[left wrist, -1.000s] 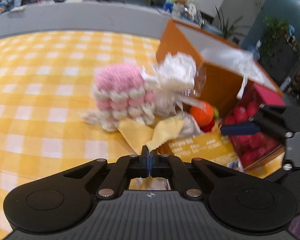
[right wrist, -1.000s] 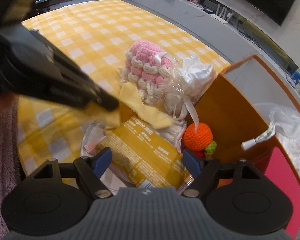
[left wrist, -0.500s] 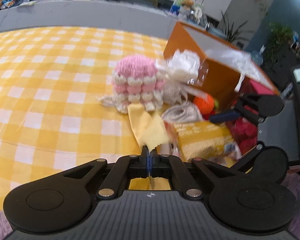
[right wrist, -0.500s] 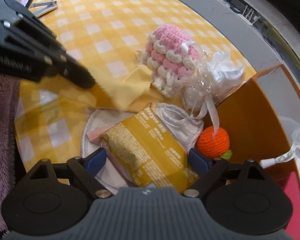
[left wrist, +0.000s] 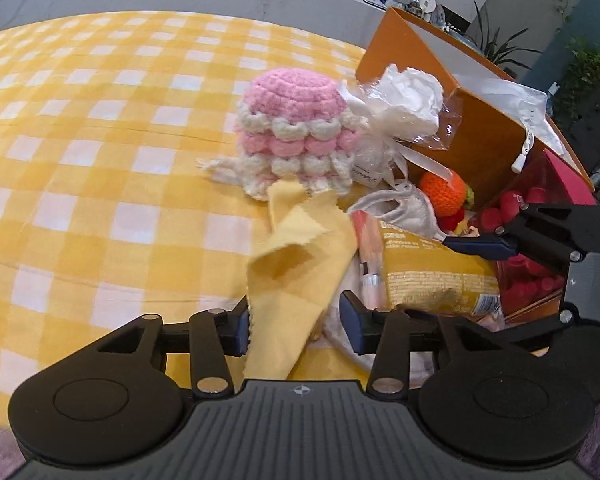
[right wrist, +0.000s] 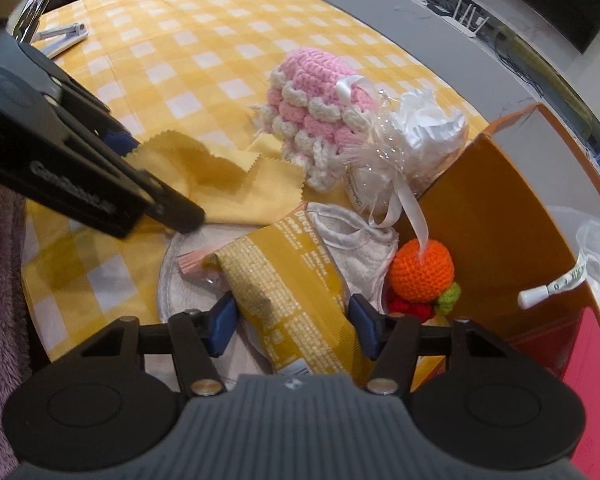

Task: Organize soft objects
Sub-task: 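Grasp the yellow cloth with the left tool while the right tool grasps the yellow snack packet, then carry the cloth and snack packet into the orange box and open both tools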

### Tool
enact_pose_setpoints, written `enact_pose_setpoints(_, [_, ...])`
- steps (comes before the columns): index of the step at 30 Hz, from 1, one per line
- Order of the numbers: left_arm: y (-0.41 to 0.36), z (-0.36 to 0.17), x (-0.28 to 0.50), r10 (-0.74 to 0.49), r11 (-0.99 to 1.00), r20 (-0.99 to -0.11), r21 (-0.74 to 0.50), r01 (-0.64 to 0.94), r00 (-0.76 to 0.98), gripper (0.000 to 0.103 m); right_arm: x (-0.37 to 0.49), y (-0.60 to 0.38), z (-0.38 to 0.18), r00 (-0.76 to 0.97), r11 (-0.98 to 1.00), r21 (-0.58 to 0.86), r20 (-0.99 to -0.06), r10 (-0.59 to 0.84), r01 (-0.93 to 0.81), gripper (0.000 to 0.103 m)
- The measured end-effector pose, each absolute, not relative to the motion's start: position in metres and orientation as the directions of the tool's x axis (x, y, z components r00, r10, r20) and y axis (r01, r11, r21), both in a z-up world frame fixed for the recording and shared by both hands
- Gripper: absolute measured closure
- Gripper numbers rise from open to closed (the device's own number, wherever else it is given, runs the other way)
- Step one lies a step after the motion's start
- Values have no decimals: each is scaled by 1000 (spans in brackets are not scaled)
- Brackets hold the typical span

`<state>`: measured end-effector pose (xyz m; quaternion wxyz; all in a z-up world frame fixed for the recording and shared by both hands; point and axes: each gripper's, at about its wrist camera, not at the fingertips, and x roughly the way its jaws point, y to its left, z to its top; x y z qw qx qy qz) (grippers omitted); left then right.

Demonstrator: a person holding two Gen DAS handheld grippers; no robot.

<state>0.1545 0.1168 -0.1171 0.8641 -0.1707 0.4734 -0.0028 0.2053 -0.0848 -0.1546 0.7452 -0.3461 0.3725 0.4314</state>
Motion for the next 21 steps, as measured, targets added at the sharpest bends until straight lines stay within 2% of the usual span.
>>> enact_pose_setpoints(3, [113, -121, 159, -168, 943, -819, -296, -153, 548, 46, 202, -86, -154, 375, 406, -209, -843, 387, -890, 49])
enact_pose_setpoints(6, [111, -121, 159, -160, 947, -819, -284, -147, 551, 48, 197, -88, -154, 402, 415, -231, -827, 394, -880, 52])
enact_pose_setpoints(7, [110, -120, 159, -162, 947, -817, -286, -145, 553, 59, 195, -89, -153, 413, 416, -241, -819, 397, -877, 54])
enact_pose_setpoints(9, [110, -121, 158, -148, 949, -820, -276, -155, 553, 70, 193, -91, -152, 433, 430, -251, -806, 403, -867, 56])
enact_pose_setpoints(10, [111, -121, 158, -153, 947, -819, -282, -155, 553, 82, 192, -93, -151, 441, 441, -251, -800, 406, -862, 56])
enact_pose_setpoints(12, [111, -120, 158, -166, 944, -814, -295, -150, 557, 92, 190, -95, -149, 457, 467, -247, -787, 415, -849, 57])
enact_pose_setpoints(21, [109, -95, 138, -159, 946, -728, -307, -109, 666, 96, 177, -110, -121, 514, 593, -177, -720, 466, -786, 57])
